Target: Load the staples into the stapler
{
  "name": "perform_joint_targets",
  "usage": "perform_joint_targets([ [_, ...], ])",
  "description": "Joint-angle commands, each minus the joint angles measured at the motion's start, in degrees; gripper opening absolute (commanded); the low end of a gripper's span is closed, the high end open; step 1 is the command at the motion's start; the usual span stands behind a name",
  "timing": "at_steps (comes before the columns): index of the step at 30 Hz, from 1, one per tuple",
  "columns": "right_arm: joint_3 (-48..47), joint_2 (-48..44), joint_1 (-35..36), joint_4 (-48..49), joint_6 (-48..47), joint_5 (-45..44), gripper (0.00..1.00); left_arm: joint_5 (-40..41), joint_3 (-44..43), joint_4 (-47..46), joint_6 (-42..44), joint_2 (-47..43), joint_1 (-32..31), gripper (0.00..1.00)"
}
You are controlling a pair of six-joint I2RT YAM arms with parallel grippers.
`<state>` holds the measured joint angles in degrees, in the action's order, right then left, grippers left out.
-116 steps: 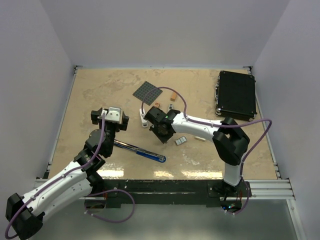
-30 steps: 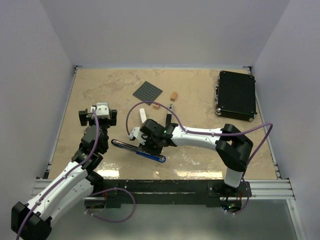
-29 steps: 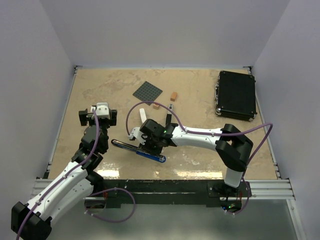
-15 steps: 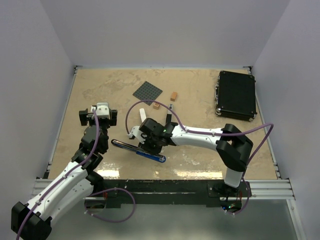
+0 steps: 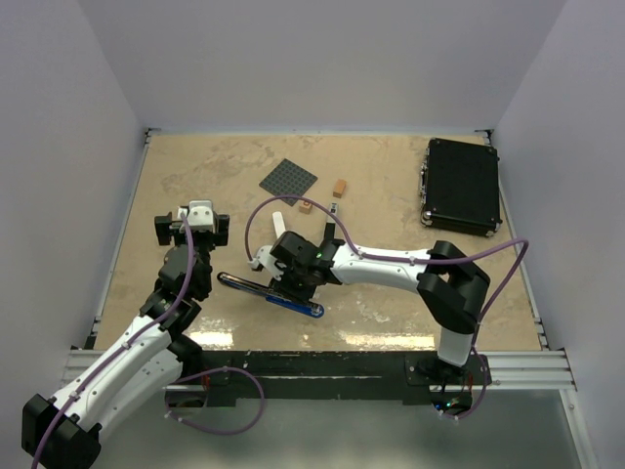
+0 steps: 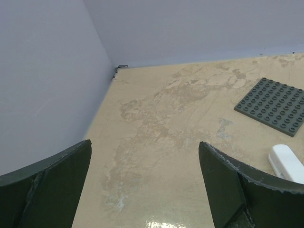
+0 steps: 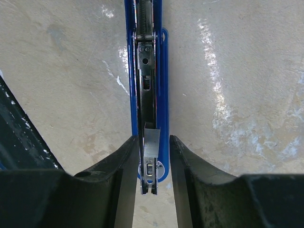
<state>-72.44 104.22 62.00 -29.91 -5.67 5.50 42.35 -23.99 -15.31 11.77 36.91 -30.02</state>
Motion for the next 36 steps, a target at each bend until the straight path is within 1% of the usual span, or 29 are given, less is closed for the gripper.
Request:
perform_joint_targets([
  [1, -1.8, 0.5, 0.4, 0.6, 1.4, -0.2, 0.36, -0.3, -0.6, -1.6, 0.8, -0.1, 0.3, 0.99],
  [8, -1.4, 0.3, 0.1, 0.4, 2.0, -3.6, 0.35, -0.5, -0.6, -1.6, 0.7, 0.0, 0.3, 0.99],
  [14, -1.1, -0.4, -1.2, 0.0, 2.9, -3.4, 0.34, -0.7, -0.7, -1.5, 0.6, 0.0, 0.3, 0.99],
  [20, -0.7, -0.5, -3.3, -0.1, 4.1, -0.8, 0.31, -0.6, -0.7, -1.4, 0.7, -0.1, 0.3, 0.99],
  [25, -0.4, -0.4, -5.0, -0.1, 4.7, 4.2, 0.30, -0.6, -0.7, -1.4, 0.7, -0.2, 0.3, 0.99],
  [33, 0.5, 0.2, -5.1, -0.5, 5.2, 4.2, 0.30, -1.0, -0.8, -1.2, 0.4, -0.1, 0.3, 0.99],
  [34, 0.7, 0.1, -5.0, -0.2, 7.4, 4.2, 0.30, -1.0, -0.8, -1.2, 0.3, 0.0, 0.3, 0.99],
  [36, 1.3, -0.2, -5.0, 0.3, 8.4, 4.2, 0.29, -1.5, -0.8, -1.0, 0.0, -0.2, 0.3, 0.99],
])
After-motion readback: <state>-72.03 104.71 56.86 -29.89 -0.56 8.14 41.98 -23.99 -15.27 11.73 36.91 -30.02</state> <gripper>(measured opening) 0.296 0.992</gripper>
